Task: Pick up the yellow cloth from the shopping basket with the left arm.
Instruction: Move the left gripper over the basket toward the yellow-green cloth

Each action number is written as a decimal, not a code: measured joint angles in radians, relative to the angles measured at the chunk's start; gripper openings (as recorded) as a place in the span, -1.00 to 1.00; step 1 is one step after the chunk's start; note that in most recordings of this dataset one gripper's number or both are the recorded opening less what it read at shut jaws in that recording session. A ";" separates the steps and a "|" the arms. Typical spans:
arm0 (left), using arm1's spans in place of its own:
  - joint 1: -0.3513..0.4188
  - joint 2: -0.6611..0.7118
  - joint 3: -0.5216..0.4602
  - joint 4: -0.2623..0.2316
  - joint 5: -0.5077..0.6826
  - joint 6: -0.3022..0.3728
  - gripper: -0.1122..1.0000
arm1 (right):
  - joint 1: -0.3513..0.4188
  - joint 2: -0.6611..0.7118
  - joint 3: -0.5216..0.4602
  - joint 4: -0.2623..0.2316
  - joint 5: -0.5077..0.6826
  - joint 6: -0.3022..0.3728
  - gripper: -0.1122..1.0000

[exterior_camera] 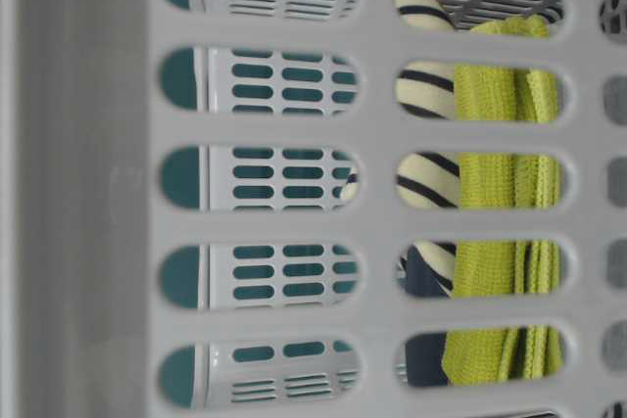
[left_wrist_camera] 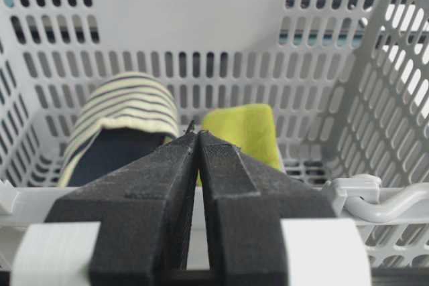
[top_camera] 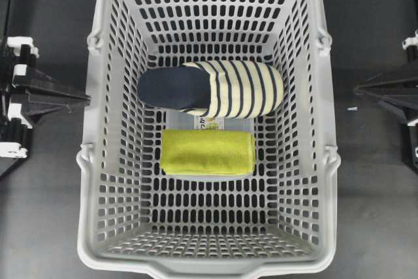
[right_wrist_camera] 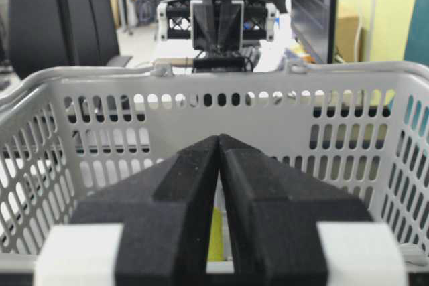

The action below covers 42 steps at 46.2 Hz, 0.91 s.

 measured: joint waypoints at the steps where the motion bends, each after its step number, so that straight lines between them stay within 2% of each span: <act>1: 0.000 0.000 0.000 0.000 0.000 0.000 -0.70 | 0.000 0.000 0.000 0.000 0.002 0.002 -0.79; 4: 0.000 0.002 -0.015 0.020 0.041 -0.025 -0.80 | 0.002 0.000 0.000 0.002 0.002 0.003 -0.80; 9: 0.000 0.015 -0.081 0.034 0.183 -0.049 -0.80 | 0.006 -0.006 0.000 0.008 0.018 0.025 -0.80; 17: 0.000 0.072 -0.222 0.037 0.422 -0.041 -0.80 | 0.006 -0.012 -0.021 0.011 0.081 0.038 -0.80; 33: 0.000 0.330 -0.606 0.037 0.796 -0.040 -0.80 | -0.011 -0.015 -0.094 0.009 0.364 0.038 -0.79; 38: 0.000 0.433 -0.715 0.037 0.884 -0.040 -0.80 | -0.011 -0.018 -0.103 0.011 0.388 0.040 -0.57; 42: 0.000 0.514 -0.779 0.038 0.943 -0.040 -0.80 | -0.011 -0.021 -0.103 0.011 0.394 0.041 -0.19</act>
